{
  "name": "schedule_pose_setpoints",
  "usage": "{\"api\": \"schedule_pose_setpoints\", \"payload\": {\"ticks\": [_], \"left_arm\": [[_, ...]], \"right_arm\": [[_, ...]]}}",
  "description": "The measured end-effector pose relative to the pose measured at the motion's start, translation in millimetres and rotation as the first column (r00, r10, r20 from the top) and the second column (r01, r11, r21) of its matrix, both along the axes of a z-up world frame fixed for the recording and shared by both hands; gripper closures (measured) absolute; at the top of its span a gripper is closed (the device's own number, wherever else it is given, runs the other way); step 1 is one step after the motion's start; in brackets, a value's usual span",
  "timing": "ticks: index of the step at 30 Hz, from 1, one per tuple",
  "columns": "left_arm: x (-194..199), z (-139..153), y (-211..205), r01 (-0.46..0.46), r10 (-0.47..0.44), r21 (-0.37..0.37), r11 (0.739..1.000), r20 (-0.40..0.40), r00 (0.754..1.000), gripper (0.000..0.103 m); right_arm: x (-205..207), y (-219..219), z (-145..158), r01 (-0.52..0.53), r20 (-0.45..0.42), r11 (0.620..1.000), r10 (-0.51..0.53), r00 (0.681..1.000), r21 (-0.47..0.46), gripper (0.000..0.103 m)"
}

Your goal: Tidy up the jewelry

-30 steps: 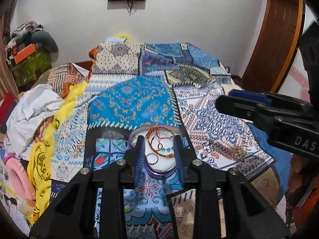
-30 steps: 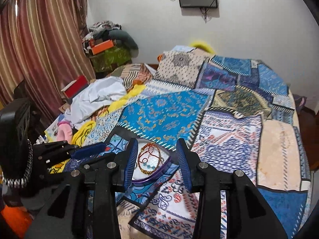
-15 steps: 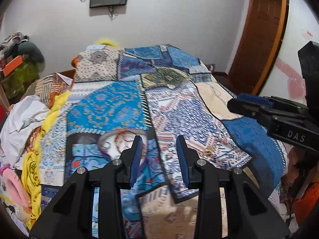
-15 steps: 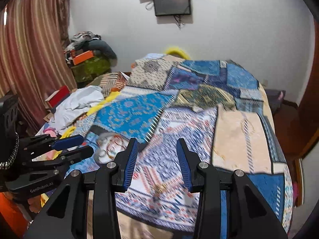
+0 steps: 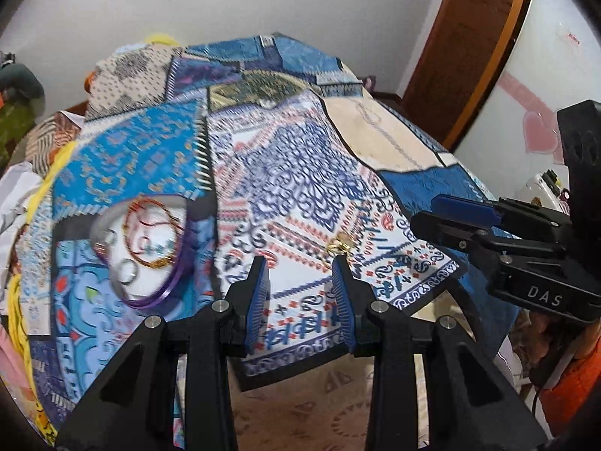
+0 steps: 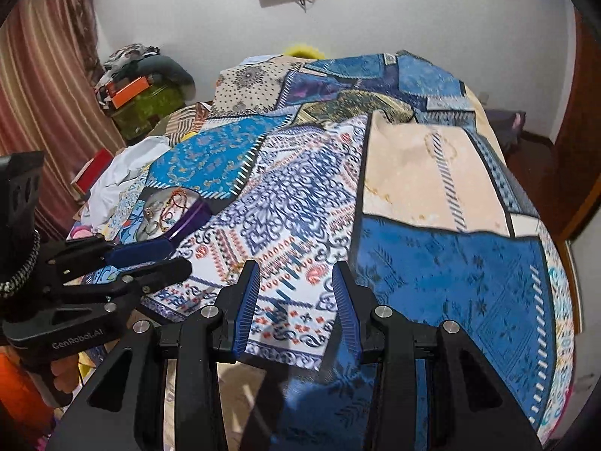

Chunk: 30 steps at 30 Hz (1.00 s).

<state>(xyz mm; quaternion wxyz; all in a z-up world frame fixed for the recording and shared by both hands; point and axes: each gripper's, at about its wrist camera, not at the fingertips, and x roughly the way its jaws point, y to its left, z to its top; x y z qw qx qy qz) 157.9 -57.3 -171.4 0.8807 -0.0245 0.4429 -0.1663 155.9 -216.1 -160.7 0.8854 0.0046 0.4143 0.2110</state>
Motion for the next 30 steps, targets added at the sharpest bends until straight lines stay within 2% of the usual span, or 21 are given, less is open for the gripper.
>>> {"api": "schedule_pose_setpoints", "payload": {"ticks": [9,19,23,29,30], "left_arm": [[11.3,-15.6,-24.0,0.050,-0.050,-0.004,0.999,-0.050,0.997,0.069],[25.4,-21.4,-31.8,0.059,-0.061,-0.050,0.997,-0.044,0.997,0.069],[25.9,-22.6,-35.4,0.063,-0.063,-0.022,0.998,-0.026,0.998,0.085],[17.4,-19.0,-31.0,0.075,-0.076,-0.020,0.997,-0.021,0.997,0.087],[15.4,-17.7,-29.5,0.075,-0.075,-0.021,0.997,-0.018,0.997,0.095]], "right_arm": [[2.6,-11.9,-7.4,0.013,-0.014,1.000,-0.013,1.000,0.015,0.067],[6.1,-14.0,-7.3,0.013,-0.012,0.999,-0.012,1.000,0.042,0.067],[7.0,-12.6,-6.1,0.010,-0.009,0.999,-0.010,1.000,0.043,0.067],[7.7,-11.0,-4.8,0.009,-0.008,0.999,-0.009,1.000,0.044,0.067],[8.3,-9.9,-4.3,0.008,-0.008,0.999,-0.007,1.000,0.044,0.067]]}}
